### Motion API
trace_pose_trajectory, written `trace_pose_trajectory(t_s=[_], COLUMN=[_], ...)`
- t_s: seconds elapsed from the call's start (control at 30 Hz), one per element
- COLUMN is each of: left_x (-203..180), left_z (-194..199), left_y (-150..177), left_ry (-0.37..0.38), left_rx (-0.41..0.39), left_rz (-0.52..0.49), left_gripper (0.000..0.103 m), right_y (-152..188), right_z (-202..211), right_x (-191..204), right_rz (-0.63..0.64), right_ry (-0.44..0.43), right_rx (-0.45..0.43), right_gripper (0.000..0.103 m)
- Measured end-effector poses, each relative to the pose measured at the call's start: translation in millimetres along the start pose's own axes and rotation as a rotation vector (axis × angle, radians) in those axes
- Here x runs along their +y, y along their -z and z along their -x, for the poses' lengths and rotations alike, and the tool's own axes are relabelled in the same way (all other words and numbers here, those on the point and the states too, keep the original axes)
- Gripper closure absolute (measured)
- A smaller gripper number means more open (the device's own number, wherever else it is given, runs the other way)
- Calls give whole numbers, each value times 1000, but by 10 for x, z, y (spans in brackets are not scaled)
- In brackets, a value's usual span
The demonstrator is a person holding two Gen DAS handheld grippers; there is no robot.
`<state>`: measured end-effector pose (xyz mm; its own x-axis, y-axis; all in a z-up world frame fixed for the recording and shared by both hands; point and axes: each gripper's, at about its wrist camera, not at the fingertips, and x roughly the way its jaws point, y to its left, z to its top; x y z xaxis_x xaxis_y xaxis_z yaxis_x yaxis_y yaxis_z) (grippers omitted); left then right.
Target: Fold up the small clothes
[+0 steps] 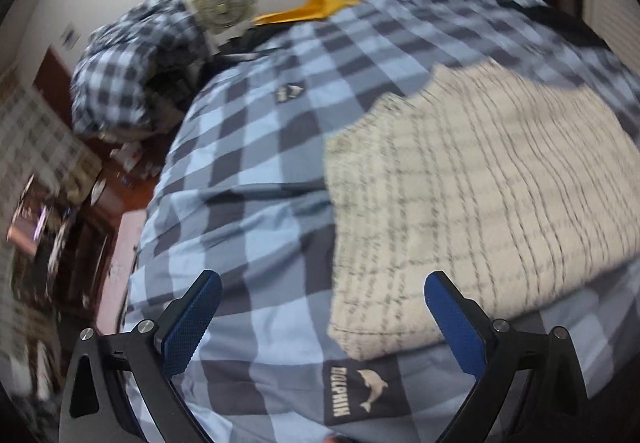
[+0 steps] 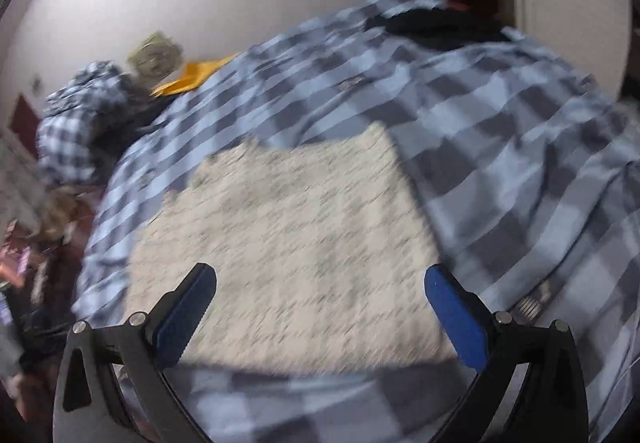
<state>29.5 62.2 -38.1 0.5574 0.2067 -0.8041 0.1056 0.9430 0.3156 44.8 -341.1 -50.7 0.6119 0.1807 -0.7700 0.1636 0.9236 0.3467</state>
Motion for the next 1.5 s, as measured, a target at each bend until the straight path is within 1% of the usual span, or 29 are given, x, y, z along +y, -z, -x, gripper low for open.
trace_pose_trajectory(t_s=[0.1, 0.2, 0.33, 0.47, 0.53, 0.63, 0.73, 0.83, 0.93, 1.0, 1.07, 1.1, 1.2, 1.23, 1.3, 1.33, 1.4, 1.43, 1.5], left_x=[-167, -283, -415, -424, -408, -379, -315, -222, -176, -128, -57, -18, 38, 47, 54, 58, 61, 51, 10], left_z=[-61, -81, -79, -61, -84, -161, -262, -362, -419, -460, -542, -604, -817, -886, -938, -932, -913, -925, -995], left_y=[29, 54, 71, 62, 61, 75, 76, 30, -21, -47, -44, -7, 180, 264, 406, 477, 574, 622, 671], left_ry=[92, 138, 161, 163, 182, 198, 224, 280, 291, 292, 312, 330, 400, 428, 474, 503, 533, 530, 509], left_rx=[34, 48, 48, 36, 51, 90, 135, 174, 193, 210, 246, 267, 343, 358, 349, 330, 299, 291, 304], left_rz=[-49, -79, -123, -119, -102, -81, -51, -32, -89, -122, -157, -177, -201, -211, -244, -270, -314, -332, -348], left_gripper=[1, 1, 1, 1, 1, 1, 1, 1, 1, 1, 1, 1, 1, 1, 1, 1, 1, 1, 1], right_y=[110, 191, 204, 200, 200, 198, 181, 93, -84, -146, -149, -135, -72, -54, 26, 62, 140, 169, 223], right_z=[41, 36, -27, -219, -311, -382, -369, -279, -149, -95, -127, -180, -390, -451, -611, -668, -751, -765, -777], right_x=[106, 169, 149, 128, 137, 153, 128, 39, -27, -61, -87, -104, -209, -243, -291, -299, -294, -273, -199], right_rz=[35, 63, 44, 25, 23, 29, 25, 10, 71, 116, 165, 192, 233, 241, 290, 315, 391, 438, 527], right_ry=[-22, -23, 20, 40, 33, 58, 83, 132, 201, 227, 230, 226, 194, 199, 216, 209, 193, 202, 221], right_rx=[27, 52, 79, 143, 179, 204, 201, 168, 136, 140, 196, 246, 383, 408, 477, 510, 568, 583, 596], right_gripper=[1, 1, 1, 1, 1, 1, 1, 1, 1, 1, 1, 1, 1, 1, 1, 1, 1, 1, 1])
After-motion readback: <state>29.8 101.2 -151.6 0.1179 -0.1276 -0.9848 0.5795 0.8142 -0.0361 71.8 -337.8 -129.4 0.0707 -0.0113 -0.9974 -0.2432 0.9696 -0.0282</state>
